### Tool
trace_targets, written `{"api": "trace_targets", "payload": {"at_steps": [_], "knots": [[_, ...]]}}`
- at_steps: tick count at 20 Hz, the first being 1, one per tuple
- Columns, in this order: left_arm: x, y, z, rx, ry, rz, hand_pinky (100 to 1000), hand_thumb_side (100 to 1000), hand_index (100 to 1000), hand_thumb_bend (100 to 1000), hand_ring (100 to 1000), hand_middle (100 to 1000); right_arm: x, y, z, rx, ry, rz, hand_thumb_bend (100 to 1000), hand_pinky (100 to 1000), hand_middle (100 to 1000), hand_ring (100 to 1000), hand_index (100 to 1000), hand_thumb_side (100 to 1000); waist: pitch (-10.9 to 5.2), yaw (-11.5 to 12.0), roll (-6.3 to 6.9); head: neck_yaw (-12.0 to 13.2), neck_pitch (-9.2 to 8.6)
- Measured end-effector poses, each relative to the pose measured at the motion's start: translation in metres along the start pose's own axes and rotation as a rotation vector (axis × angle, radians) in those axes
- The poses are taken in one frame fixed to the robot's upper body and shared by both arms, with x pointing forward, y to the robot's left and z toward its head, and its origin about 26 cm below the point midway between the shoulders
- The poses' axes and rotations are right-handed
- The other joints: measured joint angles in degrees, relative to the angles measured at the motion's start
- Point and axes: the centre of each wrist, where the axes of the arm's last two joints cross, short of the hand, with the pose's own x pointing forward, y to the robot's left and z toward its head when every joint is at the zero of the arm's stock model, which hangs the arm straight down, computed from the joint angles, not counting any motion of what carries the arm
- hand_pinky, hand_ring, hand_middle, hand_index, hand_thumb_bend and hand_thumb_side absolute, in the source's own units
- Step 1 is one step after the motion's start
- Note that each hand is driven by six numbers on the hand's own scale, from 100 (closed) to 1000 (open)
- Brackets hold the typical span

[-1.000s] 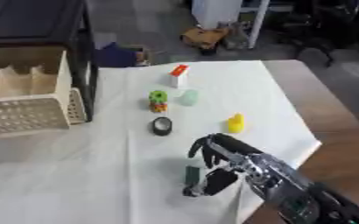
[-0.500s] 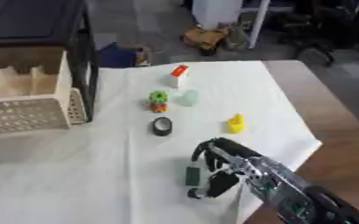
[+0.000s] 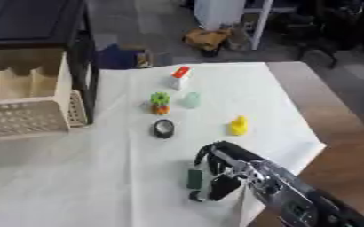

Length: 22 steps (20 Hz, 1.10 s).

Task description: Pick up objects from table and place into drawer.

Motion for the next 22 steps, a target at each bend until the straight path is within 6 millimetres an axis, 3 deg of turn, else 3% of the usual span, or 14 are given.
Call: {"api": "trace_targets", "payload": {"at_steps": [22], "knots": [[-0.0005,-0.0014,0.0006,0.000,0.006,0.007,297,1000,741,100,380,522,-0.0065,0.0019,-0.0068,-0.015,0.011,0.002,423,548,288,531,680,218,0.02,0.48,0.01,-0.45,-0.26]]}}
